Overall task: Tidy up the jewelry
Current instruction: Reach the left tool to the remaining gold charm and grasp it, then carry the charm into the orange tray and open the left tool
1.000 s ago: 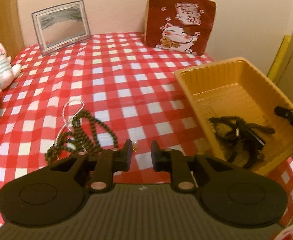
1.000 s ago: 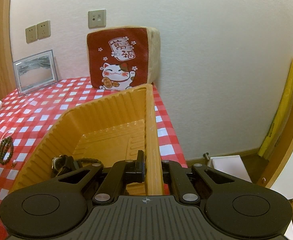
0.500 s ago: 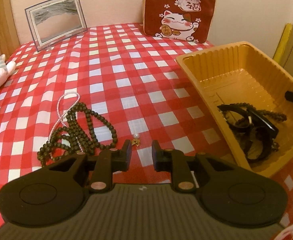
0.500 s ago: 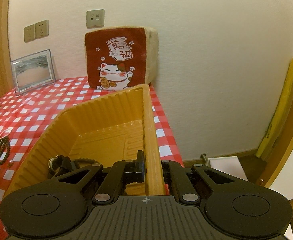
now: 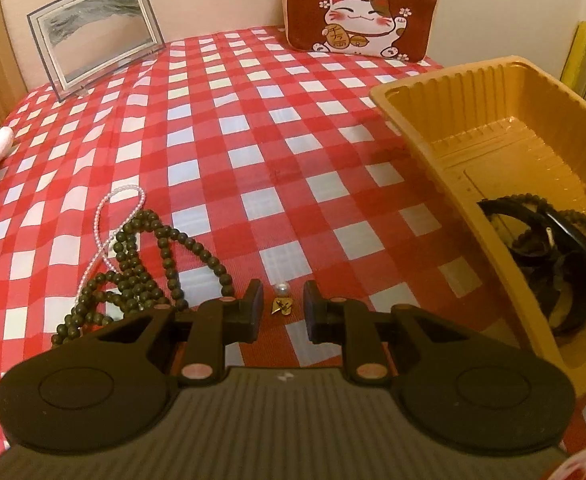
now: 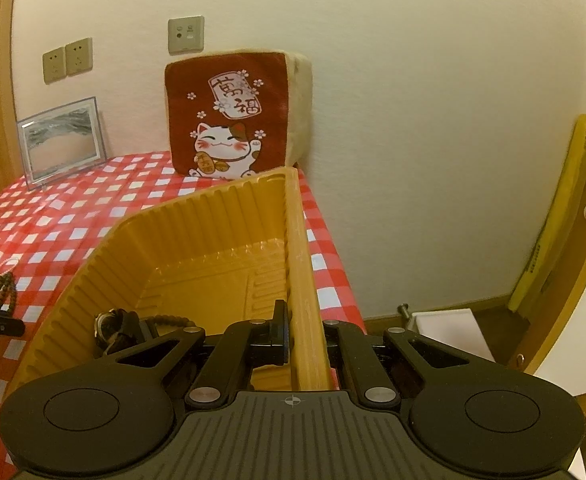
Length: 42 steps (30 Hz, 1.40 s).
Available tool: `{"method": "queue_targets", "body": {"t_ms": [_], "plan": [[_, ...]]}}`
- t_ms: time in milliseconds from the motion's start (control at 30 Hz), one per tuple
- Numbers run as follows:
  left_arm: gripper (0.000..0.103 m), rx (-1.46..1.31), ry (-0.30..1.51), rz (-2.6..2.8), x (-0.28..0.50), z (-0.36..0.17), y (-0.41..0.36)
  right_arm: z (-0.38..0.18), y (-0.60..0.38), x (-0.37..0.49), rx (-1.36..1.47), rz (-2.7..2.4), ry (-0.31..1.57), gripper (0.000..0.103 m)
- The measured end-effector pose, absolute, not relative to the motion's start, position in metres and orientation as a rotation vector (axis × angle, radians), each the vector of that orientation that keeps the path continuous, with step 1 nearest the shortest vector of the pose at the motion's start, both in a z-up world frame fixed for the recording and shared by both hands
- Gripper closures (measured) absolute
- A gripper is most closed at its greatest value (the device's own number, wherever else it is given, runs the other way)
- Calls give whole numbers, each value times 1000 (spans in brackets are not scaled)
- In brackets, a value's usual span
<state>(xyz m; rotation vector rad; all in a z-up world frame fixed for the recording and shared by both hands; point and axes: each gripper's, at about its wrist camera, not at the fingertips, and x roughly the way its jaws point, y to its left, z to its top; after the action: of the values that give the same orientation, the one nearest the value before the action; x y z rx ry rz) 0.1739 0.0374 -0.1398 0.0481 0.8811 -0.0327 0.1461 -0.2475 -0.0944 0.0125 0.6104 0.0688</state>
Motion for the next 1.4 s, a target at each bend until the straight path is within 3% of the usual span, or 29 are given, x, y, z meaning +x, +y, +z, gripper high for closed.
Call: {"method": "queue_targets", "body": {"t_ms": [167, 267, 533, 867, 1400], "plan": [[85, 49, 880, -35, 179, -142, 36, -95, -247, 148, 12, 68, 614, 98], [96, 47, 881, -44, 179, -141, 36, -96, -248, 148, 12, 69, 614, 98], [96, 33, 870, -54, 174, -135, 34, -96, -247, 148, 12, 70, 614, 98], [96, -30, 778, -133, 157, -90, 19, -96, -246, 145, 11, 84, 606, 98], [96, -58, 784, -444, 148, -76, -81, -90, -246, 140, 5, 109, 593, 98]]}}
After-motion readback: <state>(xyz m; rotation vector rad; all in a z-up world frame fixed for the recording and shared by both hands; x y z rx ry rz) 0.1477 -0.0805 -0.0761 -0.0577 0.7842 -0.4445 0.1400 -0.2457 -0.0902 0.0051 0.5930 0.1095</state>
